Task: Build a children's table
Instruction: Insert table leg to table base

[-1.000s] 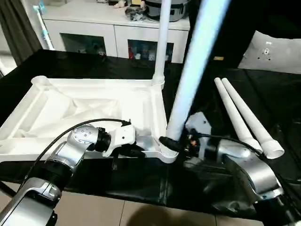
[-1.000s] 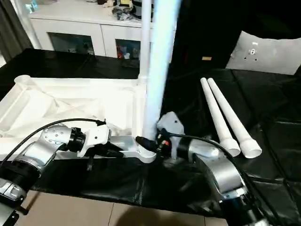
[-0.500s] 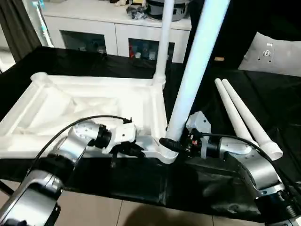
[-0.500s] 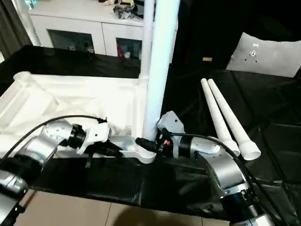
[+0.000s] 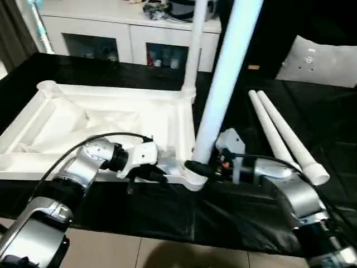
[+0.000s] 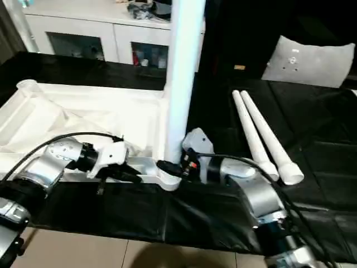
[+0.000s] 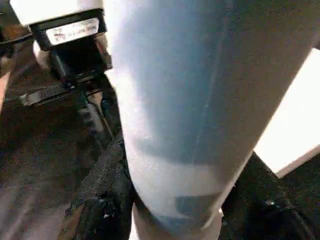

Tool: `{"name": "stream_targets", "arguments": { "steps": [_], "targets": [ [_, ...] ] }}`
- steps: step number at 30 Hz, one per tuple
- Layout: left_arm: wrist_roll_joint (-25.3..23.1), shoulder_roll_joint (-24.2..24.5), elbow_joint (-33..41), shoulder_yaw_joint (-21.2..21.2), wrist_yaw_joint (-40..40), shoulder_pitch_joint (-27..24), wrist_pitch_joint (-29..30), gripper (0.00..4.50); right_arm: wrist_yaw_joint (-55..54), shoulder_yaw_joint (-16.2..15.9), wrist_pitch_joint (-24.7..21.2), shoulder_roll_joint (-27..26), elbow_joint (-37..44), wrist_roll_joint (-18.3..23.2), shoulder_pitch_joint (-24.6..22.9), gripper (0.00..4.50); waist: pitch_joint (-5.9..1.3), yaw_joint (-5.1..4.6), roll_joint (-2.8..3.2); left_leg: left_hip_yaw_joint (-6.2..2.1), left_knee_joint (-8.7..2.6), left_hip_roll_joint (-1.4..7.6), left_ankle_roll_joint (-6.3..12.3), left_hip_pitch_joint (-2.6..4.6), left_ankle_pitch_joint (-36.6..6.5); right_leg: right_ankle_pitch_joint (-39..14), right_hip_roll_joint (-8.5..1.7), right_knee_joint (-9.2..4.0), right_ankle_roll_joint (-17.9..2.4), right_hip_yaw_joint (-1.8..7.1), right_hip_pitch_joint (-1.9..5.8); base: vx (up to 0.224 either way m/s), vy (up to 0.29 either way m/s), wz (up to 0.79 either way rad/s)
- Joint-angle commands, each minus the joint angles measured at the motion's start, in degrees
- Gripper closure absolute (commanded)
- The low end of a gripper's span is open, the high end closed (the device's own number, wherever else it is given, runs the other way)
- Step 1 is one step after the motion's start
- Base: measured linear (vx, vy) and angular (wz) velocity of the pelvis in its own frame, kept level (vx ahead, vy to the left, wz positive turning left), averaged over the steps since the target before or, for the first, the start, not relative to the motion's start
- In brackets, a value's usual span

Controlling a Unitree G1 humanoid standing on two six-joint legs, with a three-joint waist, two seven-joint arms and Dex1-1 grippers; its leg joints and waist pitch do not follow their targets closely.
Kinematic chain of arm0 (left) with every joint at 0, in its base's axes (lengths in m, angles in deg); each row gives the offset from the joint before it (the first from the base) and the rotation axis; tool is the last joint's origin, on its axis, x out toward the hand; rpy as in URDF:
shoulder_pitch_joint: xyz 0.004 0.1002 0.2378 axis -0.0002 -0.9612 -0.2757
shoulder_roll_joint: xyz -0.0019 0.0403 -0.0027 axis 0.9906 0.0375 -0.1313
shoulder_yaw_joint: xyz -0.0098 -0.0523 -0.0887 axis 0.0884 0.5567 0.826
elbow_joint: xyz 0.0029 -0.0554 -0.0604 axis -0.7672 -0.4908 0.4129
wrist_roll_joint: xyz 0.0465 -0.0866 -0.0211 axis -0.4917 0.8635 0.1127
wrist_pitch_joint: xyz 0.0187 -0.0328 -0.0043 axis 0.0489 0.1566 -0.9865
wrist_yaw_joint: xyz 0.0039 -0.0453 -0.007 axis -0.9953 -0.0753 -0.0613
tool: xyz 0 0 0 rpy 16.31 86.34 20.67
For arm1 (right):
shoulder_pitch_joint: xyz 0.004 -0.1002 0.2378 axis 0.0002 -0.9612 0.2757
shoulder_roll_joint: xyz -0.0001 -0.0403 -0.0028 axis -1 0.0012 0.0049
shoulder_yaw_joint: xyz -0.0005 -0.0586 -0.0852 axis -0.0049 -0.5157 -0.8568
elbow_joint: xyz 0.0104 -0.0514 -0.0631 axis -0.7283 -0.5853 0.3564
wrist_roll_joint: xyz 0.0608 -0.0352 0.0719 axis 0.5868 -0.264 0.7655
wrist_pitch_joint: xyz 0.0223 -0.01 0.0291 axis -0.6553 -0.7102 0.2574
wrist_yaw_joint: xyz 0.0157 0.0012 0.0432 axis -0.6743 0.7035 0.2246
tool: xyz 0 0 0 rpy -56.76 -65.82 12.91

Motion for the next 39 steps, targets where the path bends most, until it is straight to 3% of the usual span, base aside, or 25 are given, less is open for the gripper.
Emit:
{"name": "stream_targets", "arguments": {
  "steps": [1, 2, 4, 6, 7, 9, 11, 14, 19, 24, 25, 28, 30, 32, 34, 36, 39],
  "targets": [
    [1.13, -0.23, 7.24, 5.77, -8.65, -0.14, 9.41, 4.5, -3.91, -3.53, -4.9, -0.04, -8.89, -5.42, -2.45, 2.62, -1.58, -0.1, 1.02, -2.41, -5.1, 3.05, -2.04, 0.62, -28.48, -39.47, -4.8, -5.74, -5.81, 2.23, 0.9, 0.0, 0.0, 0.0],
    [1.61, -0.67, 9.46, 6.59, -10.03, -0.79, 12.13, 4.5, -5.07, -3.06, -4.85, -0.4, -9.32, -5.67, -2.15, 2.62, -1.62, -0.13, 1.02, -2.41, -5.02, 2.98, -2.06, 0.74, -28.41, -40.02, -4.77, -5.94, -5.59, 2.17, 0.86, 0.0, 0.0, 0.0],
    [3.27, -2.9, 18.88, 9.35, -15.16, -3.61, 21.96, 4.5, -10.11, -1.07, -5.22, -2.12, -11.29, -6.53, -0.62, 2.62, -1.76, -0.71, 1.28, -2.5, -5.14, 3.0, -1.9, 0.26, -27.68, -37.98, -4.46, -5.79, -5.93, 2.0, 1.12, 0.0, 0.0, 0.0],
    [3.7, -4.61, 24.5, 9.92, -17.29, -5.46, 26.27, 4.5, -12.95, -0.13, -5.43, -3.18, -12.41, -7.05, 0.23, 2.62, -1.62, -1.26, 1.29, -2.54, -5.21, 3.01, -1.81, 0.08, -28.53, -36.95, -4.26, -5.74, -6.3, 1.84, 1.14, 0.0, 0.0, 0.0],
    [3.98, -5.81, 28.09, 9.94, -18.39, -6.63, 28.92, 4.5, -14.58, 0.44, -5.72, -3.91, -13.25, -7.22, 0.81, 2.62, -1.96, -1.3, 1.36, -2.41, -4.96, 2.93, -1.68, 0.24, -28.25, -36.31, -4.37, -5.61, -6.58, 2.0, 1.16, 0.0, 0.0, 0.0],
    [3.82, -7.04, 31.51, 9.63, -19.39, -7.64, 31.54, 4.5, -15.94, 0.93, -5.72, -4.66, -14.29, -7.27, 1.49, 2.62, -2.06, -1.14, 1.3, -1.94, -4.73, 2.74, -0.81, 0.5, -26.77, -35.0, -4.17, -5.95, -7.15, 2.29, 0.8, 0.0, 0.0, 0.0],
    [3.14, -8.5, 34.66, 8.83, -20.51, -8.66, 33.9, 4.5, -17.37, 1.42, -5.5, -5.62, -15.7, -7.25, 2.44, 2.62, -2.18, -1.06, 1.32, -1.8, -4.78, 2.78, -0.24, 0.0, -24.55, -31.77, -4.07, -5.47, -8.47, 2.52, 1.04, 0.0, 0.0, 0.0],
    [1.03, -10.07, 37.46, 7.24, -23.09, -9.54, 37.08, 4.5, -18.0, 1.97, -4.99, -7.34, -17.5, -6.47, 3.67, 2.62, -2.68, -0.58, 0.96, -1.3, -4.7, 2.78, 0.46, -0.04, -21.45, -26.93, -3.81, -5.05, -9.67, 2.75, 1.37, 0.0, 0.0, 0.0],
    [-0.34, -8.57, 37.28, 6.07, -23.54, -8.91, 37.94, 4.5, -15.0, 1.18, -5.77, -7.93, -17.61, -5.24, 3.82, 2.62, -2.95, -0.16, 1.18, -1.24, -4.79, 2.77, 1.16, -0.59, -17.29, -23.55, -3.92, -4.55, -10.17, 2.78, 2.11, 0.0, 0.0, 0.0],
    [-1.21, -6.95, 39.13, 4.57, -24.47, -8.79, 40.09, 4.5, -13.94, 0.49, -5.76, -7.91, -19.07, -5.82, 4.23, 2.62, -3.06, -0.24, 1.37, -1.25, -4.72, 2.85, 0.77, -0.56, -16.93, -22.5, -3.84, -4.31, -10.86, 2.77, 2.25, 0.0, 0.0, 0.0],
    [-2.96, -6.69, 39.17, 3.62, -25.41, -9.01, 41.43, 4.5, -14.47, 1.1, -5.49, -8.32, -20.59, -6.13, 4.88, 2.62, -3.13, -0.23, 1.73, -1.26, -4.67, 2.84, 0.6, -0.49, -16.77, -21.95, -3.84, -4.19, -11.08, 2.78, 2.29, 0.0, 0.0, 0.0],
    [-3.84, -6.71, 38.5, 3.42, -26.18, -9.02, 41.52, 4.5, -14.94, 1.99, -5.45, -8.77, -21.5, -5.75, 5.42, 2.62, -2.96, -0.46, 1.62, -1.21, -4.6, 2.69, 0.53, -0.34, -18.26, -24.01, -3.76, -4.57, -10.84, 2.64, 2.15, 0.0, 0.0, 0.0],
    [-4.83, -6.83, 36.53, 3.49, -28.1, -8.38, 39.87, 4.5, -14.66, 2.15, -4.18, -8.92, -22.43, -6.04, 6.01, 2.06, -2.93, -0.52, 1.78, -1.45, -4.49, 2.65, 0.05, -0.19, -20.31, -28.82, -3.83, -5.13, -9.09, 2.42, 1.95, 0.0, 0.0, 0.0],
    [-4.31, -7.6, 35.35, 4.51, -29.39, -7.71, 39.02, 4.5, -14.73, 2.26, -3.61, -8.97, -22.88, -6.24, 6.26, 1.89, -2.94, -0.51, 1.8, -1.42, -4.34, 2.59, -0.13, 0.04, -20.95, -29.78, -3.75, -5.34, -8.79, 2.39, 1.7, 0.0, 0.0, 0.0],
    [-3.14, -8.24, 34.16, 5.54, -29.88, -6.78, 38.59, 4.5, -16.19, 2.61, -1.23, -8.9, -24.34, -7.28, 6.69, 1.57, -3.09, -0.29, 1.67, -1.43, -4.35, 2.68, -0.37, -0.01, -20.47, -27.32, -3.59, -5.05, -9.31, 2.46, 1.77, 0.0, 0.0, 0.0],
    [-2.35, -7.94, 33.14, 5.57, -28.66, -6.14, 36.26, 4.5, -15.31, 4.59, -2.03, -9.47, -25.37, -5.18, 7.0, 1.42, -3.18, -0.09, 1.96, -1.44, -4.35, 2.72, -0.28, 0.08, -20.51, -25.67, -3.61, -4.84, -9.96, 2.49, 1.8, 0.0, 0.0, 0.0],
    [-1.82, -7.67, 31.97, 5.46, -27.25, -6.33, 34.18, 4.5, -14.63, 5.27, -0.68, -9.19, -24.92, -4.64, 6.55, 1.17, -3.33, 0.17, 1.94, -1.31, -4.35, 2.73, -0.06, -0.08, -19.43, -22.56, -3.59, -4.58, -10.81, 2.64, 2.01, 0.0, 0.0, 0.0]
  ]
}}
